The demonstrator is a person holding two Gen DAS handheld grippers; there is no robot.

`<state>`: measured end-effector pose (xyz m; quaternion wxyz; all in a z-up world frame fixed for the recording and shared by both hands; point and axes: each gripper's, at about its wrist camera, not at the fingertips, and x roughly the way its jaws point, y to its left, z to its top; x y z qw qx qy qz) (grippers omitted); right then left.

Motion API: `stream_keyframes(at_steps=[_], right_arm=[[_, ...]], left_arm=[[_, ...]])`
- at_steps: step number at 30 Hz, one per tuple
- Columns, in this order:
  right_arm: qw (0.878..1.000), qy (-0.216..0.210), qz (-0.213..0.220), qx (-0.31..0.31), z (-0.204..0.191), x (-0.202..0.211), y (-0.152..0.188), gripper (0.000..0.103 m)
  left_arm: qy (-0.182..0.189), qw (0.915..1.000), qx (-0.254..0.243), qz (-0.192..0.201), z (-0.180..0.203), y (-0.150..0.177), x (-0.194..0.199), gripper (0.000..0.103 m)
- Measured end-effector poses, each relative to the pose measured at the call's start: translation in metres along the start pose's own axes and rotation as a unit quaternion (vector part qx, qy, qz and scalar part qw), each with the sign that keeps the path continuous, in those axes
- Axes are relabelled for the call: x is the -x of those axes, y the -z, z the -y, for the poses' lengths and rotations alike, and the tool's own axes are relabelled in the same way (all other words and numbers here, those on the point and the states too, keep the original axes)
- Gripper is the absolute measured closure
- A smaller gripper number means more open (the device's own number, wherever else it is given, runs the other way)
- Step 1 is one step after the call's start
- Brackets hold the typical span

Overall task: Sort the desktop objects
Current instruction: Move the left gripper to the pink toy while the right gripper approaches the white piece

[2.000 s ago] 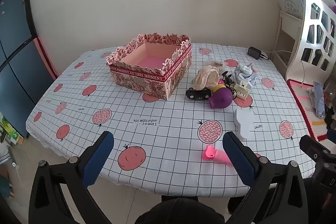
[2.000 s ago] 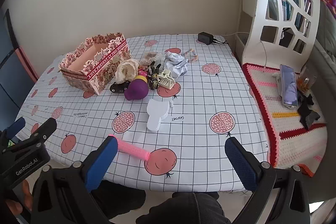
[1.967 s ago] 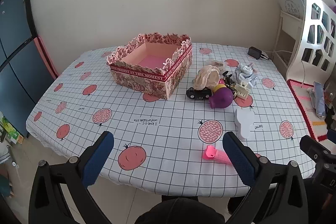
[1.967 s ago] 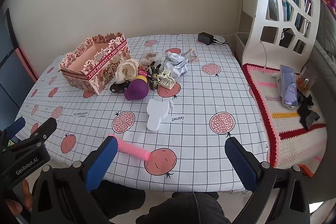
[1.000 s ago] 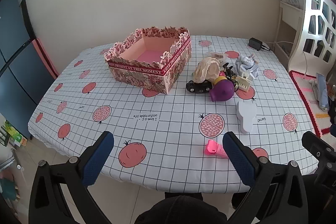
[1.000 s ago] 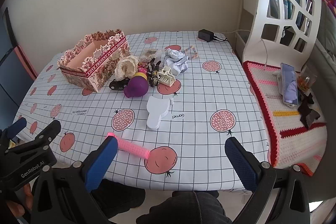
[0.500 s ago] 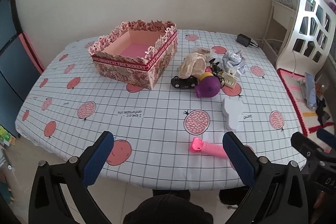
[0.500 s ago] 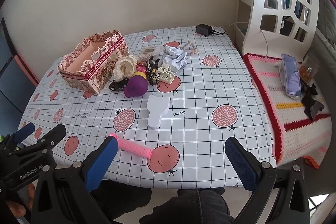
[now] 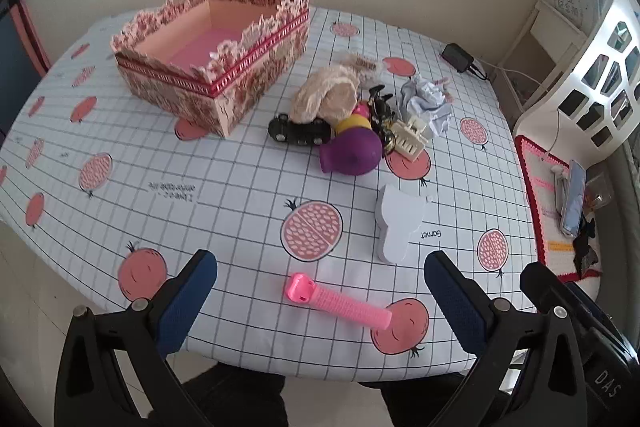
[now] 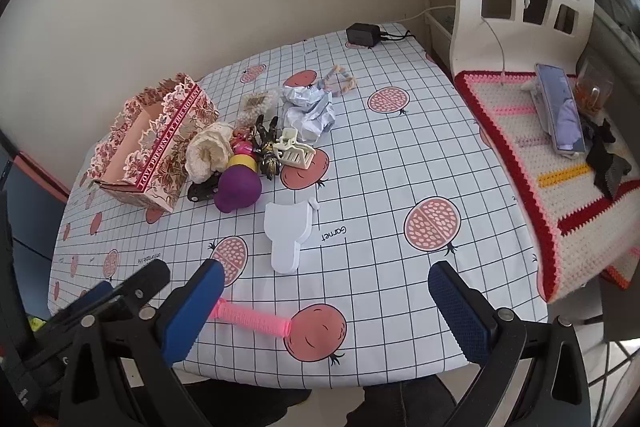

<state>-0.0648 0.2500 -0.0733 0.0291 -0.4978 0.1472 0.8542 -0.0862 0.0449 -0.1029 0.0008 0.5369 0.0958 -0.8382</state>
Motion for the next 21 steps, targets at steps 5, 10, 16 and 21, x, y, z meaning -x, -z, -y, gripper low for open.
stream_keyframes(at_steps=[5, 10, 16, 21], right_arm=[[0.999, 0.004, -0.029, -0.027, 0.007, -0.019, -0.004, 0.0], [0.998, 0.005, -0.044, -0.036, 0.008, -0.035, -0.009, 0.0], [0.998, 0.003, -0.041, -0.044, 0.005, -0.052, -0.013, 0.0], [0.998, -0.013, -0.03, -0.054, 0.005, -0.061, -0.013, 0.0]], left_arm=[[-0.015, 0.9986, 0.035, -0.036, -0.001, 0.012, -0.03, 0.0], [-0.038, 0.9963, 0.051, -0.057, -0.002, 0.02, -0.054, 0.0], [-0.047, 0.9921, 0.081, -0.083, -0.008, 0.026, -0.077, 0.0], [-0.042, 0.9906, 0.094, -0.089, -0.008, 0.034, -0.087, 0.003]])
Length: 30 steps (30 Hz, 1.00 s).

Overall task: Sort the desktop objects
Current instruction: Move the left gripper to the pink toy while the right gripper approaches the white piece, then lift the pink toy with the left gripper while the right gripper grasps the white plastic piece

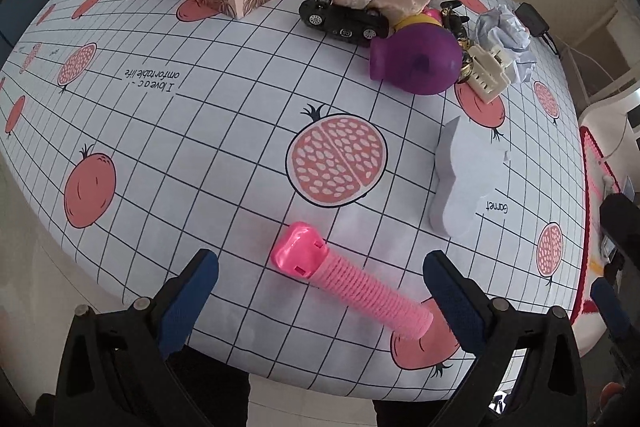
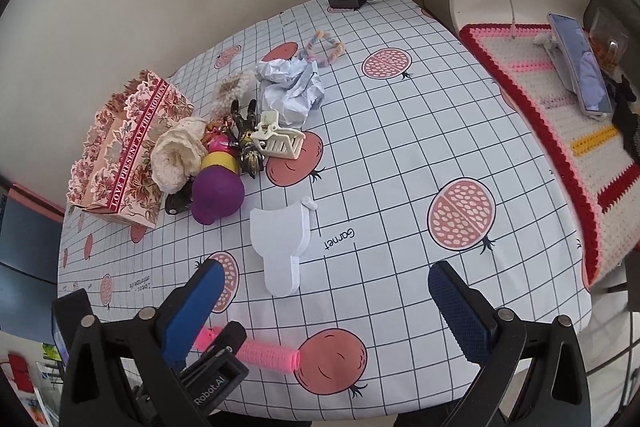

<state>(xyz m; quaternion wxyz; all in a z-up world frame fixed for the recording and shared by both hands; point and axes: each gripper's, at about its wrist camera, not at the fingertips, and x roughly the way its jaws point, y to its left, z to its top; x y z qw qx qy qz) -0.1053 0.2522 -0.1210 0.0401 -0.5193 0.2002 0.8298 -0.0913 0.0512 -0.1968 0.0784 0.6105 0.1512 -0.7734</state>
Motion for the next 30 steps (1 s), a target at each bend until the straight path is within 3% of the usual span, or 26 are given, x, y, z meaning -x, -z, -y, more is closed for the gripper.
stream_keyframes(at_steps=[4, 14, 18, 23, 30], right_arm=[[1.0, -0.001, 0.005, -0.004, 0.0, -0.007, -0.001, 0.0], [1.0, -0.002, -0.008, 0.017, -0.009, -0.022, 0.0, 0.0], [1.0, -0.001, -0.013, 0.011, -0.007, -0.025, -0.001, 0.0], [1.0, 0.002, -0.02, 0.016, -0.009, -0.032, -0.002, 0.0], [0.998, 0.017, -0.031, 0.052, -0.022, -0.049, -0.006, 0.0]], left_arm=[[-0.004, 1.0, 0.007, -0.001, -0.001, 0.001, -0.006, 0.016], [-0.04, 0.9991, -0.003, -0.009, 0.006, 0.01, -0.018, 0.019], [-0.062, 0.9977, -0.025, 0.008, 0.014, 0.014, -0.017, 0.03], [-0.057, 0.9972, -0.042, 0.023, 0.018, 0.015, -0.015, 0.039], [-0.055, 0.9969, -0.051, 0.026, 0.012, 0.001, -0.015, 0.064]])
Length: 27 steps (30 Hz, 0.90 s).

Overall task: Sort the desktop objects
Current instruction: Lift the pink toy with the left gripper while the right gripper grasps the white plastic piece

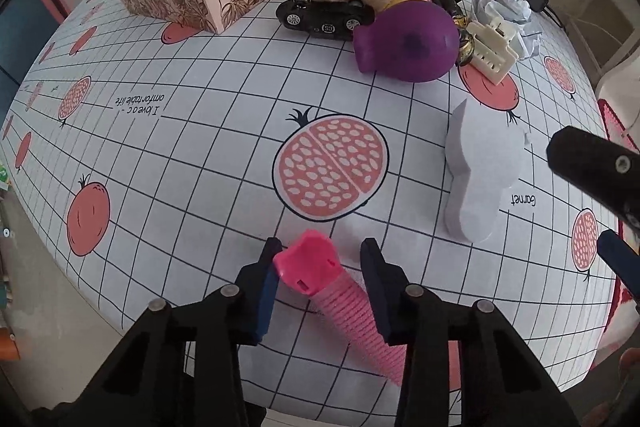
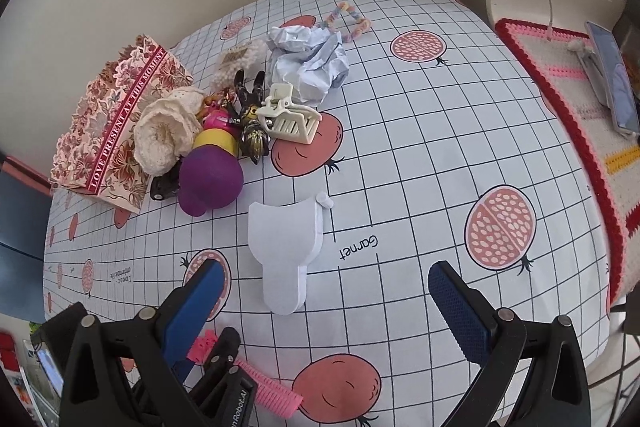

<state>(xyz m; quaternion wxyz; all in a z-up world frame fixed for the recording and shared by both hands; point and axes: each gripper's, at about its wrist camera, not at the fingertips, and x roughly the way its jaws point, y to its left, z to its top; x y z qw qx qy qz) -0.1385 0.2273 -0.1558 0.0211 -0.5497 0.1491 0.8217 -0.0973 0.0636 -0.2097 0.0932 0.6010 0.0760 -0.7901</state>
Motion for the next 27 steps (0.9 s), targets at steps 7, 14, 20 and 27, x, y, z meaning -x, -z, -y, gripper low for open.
stream_keyframes(at_steps=[7, 14, 20, 27], right_arm=[[0.999, -0.004, -0.021, 0.025, -0.013, -0.023, -0.001, 0.0], [0.999, 0.021, -0.034, 0.032, -0.015, -0.043, -0.004, 0.0], [0.997, 0.041, -0.046, 0.04, -0.02, -0.059, -0.003, 0.0], [0.996, 0.061, -0.039, 0.057, -0.027, -0.066, 0.0, 0.005]], left_arm=[[0.007, 0.9995, 0.028, -0.015, -0.02, -0.019, -0.005, 0.074], [0.027, 0.9965, 0.079, -0.009, -0.051, -0.044, 0.002, 0.074], [0.026, 0.9944, 0.095, 0.04, -0.071, -0.078, 0.021, 0.074], [0.037, 0.9888, 0.12, 0.081, -0.08, -0.113, 0.034, 0.074]])
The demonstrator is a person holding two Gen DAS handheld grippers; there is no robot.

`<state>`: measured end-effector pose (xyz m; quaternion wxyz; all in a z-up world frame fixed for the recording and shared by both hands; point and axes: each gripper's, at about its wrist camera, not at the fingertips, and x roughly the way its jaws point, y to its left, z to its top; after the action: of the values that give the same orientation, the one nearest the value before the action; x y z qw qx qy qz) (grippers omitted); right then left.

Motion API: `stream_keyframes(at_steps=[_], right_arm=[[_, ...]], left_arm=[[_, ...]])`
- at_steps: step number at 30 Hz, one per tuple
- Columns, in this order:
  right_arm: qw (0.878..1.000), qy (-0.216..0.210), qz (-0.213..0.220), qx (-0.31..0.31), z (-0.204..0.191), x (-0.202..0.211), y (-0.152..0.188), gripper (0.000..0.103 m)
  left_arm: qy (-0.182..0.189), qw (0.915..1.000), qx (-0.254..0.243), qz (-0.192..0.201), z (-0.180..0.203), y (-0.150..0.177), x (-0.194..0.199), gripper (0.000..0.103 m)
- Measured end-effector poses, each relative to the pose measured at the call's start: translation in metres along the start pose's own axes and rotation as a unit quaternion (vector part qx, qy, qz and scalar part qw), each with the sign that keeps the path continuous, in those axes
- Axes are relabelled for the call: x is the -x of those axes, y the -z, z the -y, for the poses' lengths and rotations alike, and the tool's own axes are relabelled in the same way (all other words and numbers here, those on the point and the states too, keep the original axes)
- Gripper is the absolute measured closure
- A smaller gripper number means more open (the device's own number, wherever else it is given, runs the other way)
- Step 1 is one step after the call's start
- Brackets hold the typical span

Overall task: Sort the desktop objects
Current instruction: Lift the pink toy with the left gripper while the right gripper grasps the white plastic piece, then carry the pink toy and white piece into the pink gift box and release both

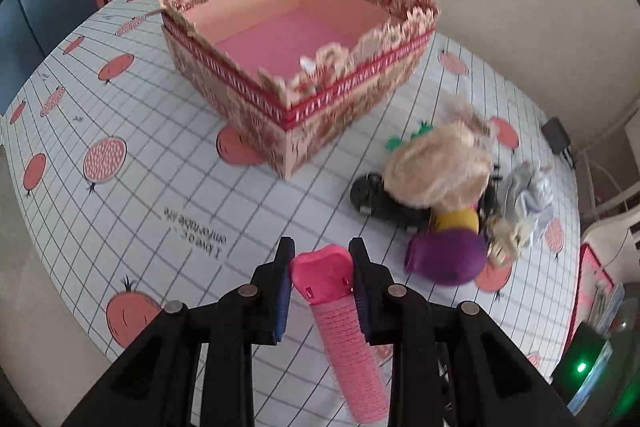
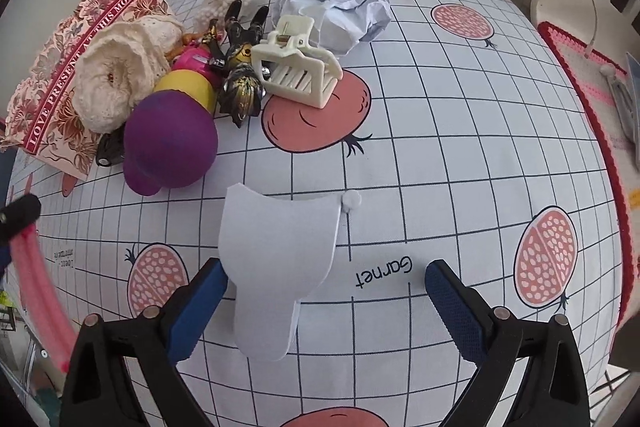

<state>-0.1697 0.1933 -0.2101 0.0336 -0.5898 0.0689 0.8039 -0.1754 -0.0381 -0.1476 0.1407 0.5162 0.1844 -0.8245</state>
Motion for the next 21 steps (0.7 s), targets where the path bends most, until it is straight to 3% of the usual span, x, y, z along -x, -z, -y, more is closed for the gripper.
stream_keyframes(at_steps=[10, 18, 21], right_arm=[[1.0, 0.02, 0.017, -0.002, 0.0, 0.004, -0.006, 0.043], [0.999, -0.007, 0.011, -0.045, 0.015, 0.01, -0.012, 0.044], [0.998, -0.018, 0.029, -0.058, 0.021, 0.024, -0.017, 0.044]], left_arm=[[0.04, 0.9985, 0.032, 0.021, 0.009, -0.025, 0.004, 0.074], [0.074, 0.9963, 0.039, 0.02, 0.02, -0.046, -0.007, 0.074], [0.085, 0.9952, 0.041, 0.024, 0.023, -0.053, -0.008, 0.074]])
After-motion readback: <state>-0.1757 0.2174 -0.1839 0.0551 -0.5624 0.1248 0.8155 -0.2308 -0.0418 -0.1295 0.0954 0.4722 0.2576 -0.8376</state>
